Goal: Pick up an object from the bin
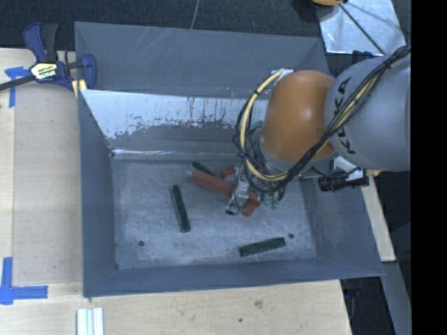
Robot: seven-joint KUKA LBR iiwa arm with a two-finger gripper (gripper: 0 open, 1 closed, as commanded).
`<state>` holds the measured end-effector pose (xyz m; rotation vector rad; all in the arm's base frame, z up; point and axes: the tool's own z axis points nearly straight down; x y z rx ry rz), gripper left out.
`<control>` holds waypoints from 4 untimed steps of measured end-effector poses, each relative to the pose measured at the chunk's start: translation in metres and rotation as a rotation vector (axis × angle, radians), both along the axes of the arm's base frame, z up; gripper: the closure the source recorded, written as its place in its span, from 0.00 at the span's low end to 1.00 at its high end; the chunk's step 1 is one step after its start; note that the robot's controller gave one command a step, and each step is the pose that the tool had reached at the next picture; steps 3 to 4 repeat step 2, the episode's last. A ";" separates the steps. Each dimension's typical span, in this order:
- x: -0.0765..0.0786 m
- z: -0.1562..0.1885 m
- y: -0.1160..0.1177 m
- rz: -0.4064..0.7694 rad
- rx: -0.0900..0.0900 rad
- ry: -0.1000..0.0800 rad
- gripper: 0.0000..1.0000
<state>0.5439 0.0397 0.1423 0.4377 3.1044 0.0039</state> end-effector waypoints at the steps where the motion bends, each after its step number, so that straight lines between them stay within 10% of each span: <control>1: 0.005 0.053 0.005 -0.044 -0.003 0.010 1.00; 2: 0.003 0.120 -0.038 -0.012 -0.001 0.006 1.00; 4: 0.003 0.120 -0.038 -0.012 -0.001 0.006 1.00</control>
Offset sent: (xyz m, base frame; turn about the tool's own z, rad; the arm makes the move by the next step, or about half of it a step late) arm 0.0017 -0.0437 0.1248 0.0149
